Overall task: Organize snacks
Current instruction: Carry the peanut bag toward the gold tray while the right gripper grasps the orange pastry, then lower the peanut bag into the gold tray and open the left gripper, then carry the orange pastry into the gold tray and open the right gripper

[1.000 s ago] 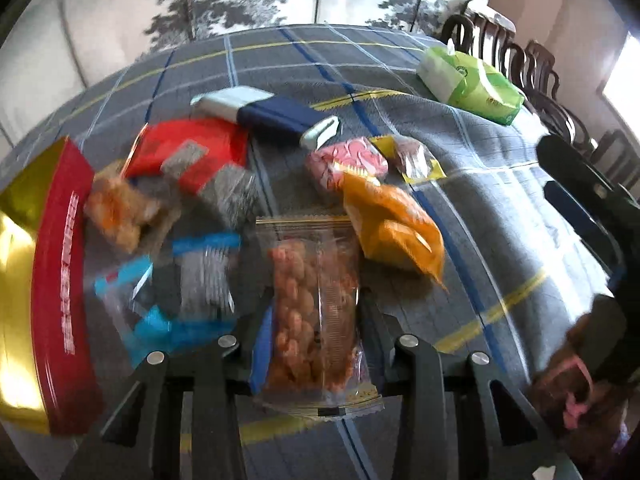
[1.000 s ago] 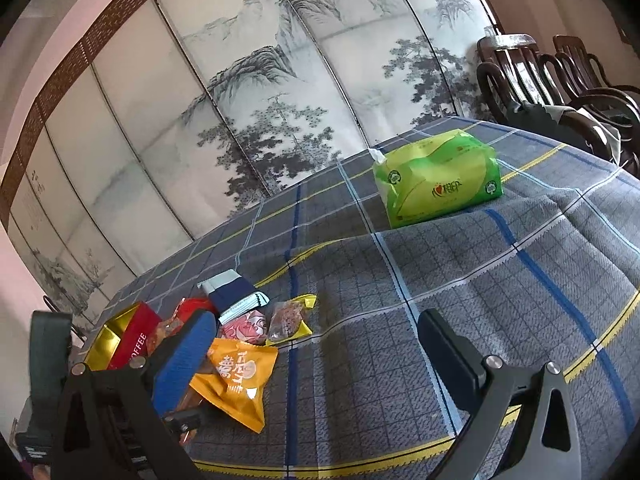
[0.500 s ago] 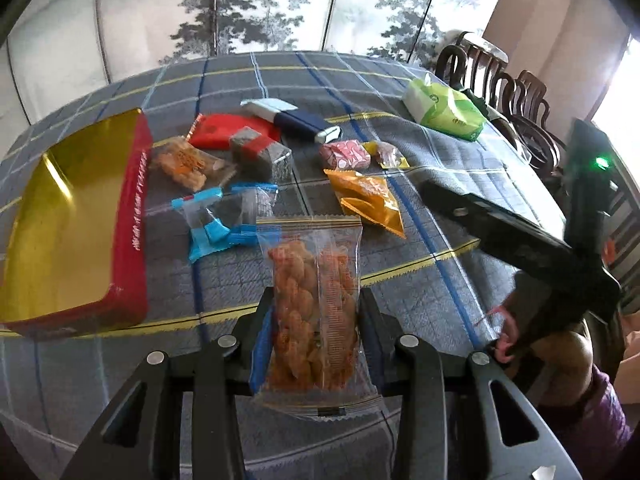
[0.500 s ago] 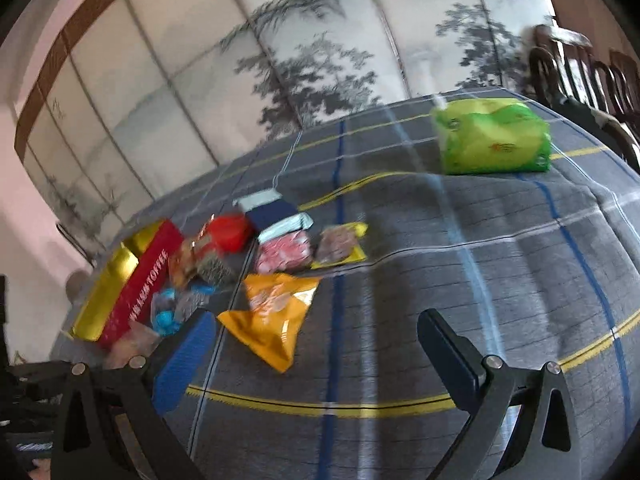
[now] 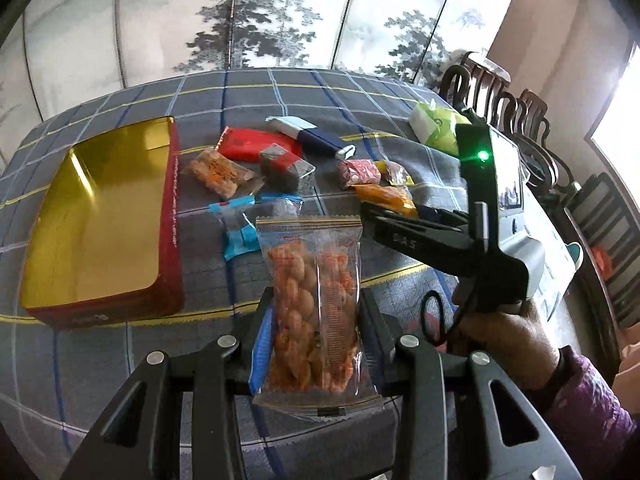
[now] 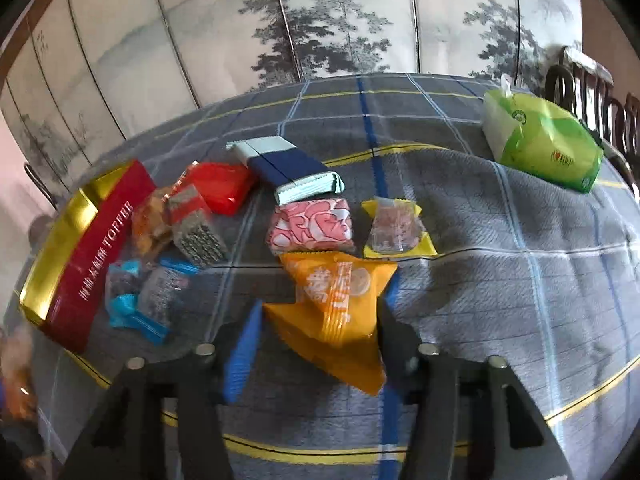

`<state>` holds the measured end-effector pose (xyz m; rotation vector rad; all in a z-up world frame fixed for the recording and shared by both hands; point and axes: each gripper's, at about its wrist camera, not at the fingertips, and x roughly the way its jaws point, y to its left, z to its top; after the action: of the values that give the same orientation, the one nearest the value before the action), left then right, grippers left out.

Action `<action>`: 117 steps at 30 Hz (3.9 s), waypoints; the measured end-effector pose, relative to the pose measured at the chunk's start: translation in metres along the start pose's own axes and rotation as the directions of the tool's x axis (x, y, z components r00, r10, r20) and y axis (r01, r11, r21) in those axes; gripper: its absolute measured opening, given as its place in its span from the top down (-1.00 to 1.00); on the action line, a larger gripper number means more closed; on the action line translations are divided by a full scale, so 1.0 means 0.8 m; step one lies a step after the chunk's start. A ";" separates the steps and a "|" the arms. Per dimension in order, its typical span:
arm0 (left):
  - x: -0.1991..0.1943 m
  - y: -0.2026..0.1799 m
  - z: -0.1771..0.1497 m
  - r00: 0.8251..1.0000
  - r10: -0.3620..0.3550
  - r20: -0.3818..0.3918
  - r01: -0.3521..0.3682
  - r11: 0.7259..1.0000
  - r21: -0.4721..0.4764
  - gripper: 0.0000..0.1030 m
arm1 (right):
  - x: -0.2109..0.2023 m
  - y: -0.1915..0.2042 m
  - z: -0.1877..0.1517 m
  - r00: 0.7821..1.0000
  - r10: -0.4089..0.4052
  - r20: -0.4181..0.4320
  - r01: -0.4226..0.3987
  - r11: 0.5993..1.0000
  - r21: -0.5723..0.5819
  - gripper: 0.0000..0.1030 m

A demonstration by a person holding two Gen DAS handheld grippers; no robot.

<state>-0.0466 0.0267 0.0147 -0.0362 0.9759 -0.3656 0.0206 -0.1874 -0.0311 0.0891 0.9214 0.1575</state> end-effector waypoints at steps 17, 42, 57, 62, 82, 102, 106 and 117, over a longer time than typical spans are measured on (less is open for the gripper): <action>-0.046 0.043 0.013 0.995 0.056 0.082 -0.050 0.997 -0.065 0.31 | -0.062 -0.147 -0.005 0.964 -0.238 0.115 0.218 0.962 0.163 0.01; -0.042 0.150 0.034 0.971 0.216 0.105 -0.200 0.969 -0.144 0.31 | -0.030 -0.184 0.008 0.936 -0.352 0.006 0.343 0.915 0.210 0.01; -0.013 0.211 0.075 0.949 0.302 0.090 -0.291 0.950 -0.116 0.31 | -0.023 -0.177 0.011 0.925 -0.380 -0.010 0.375 0.908 0.187 0.01; 0.006 0.233 0.093 0.946 0.318 0.057 -0.311 0.944 -0.111 0.31 | -0.024 -0.177 0.010 0.925 -0.380 -0.010 0.375 0.908 0.187 0.00; 0.066 0.292 0.127 0.948 0.313 -0.057 -0.318 0.941 -0.112 0.31 | -0.023 -0.176 0.010 0.923 -0.384 -0.010 0.380 0.907 0.184 0.00; 0.008 0.272 0.104 0.920 0.383 0.082 -0.365 0.914 -0.178 -0.24 | -0.024 -0.177 0.009 0.926 -0.379 -0.007 0.373 0.908 0.191 0.00; -0.036 0.244 0.063 0.934 0.327 0.142 -0.291 0.930 -0.223 -0.42 | -0.028 -0.182 0.006 0.934 -0.358 0.003 0.349 0.914 0.206 0.00; -0.076 0.197 -0.024 0.968 0.223 0.111 -0.182 0.937 -0.299 -0.42 | -0.073 -0.134 -0.011 0.967 -0.250 0.053 0.235 0.951 0.200 0.01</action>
<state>-0.0480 0.1969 0.0222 -0.2211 0.8735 -0.0276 -0.0110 -0.3034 -0.0062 0.1588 0.8599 -0.1639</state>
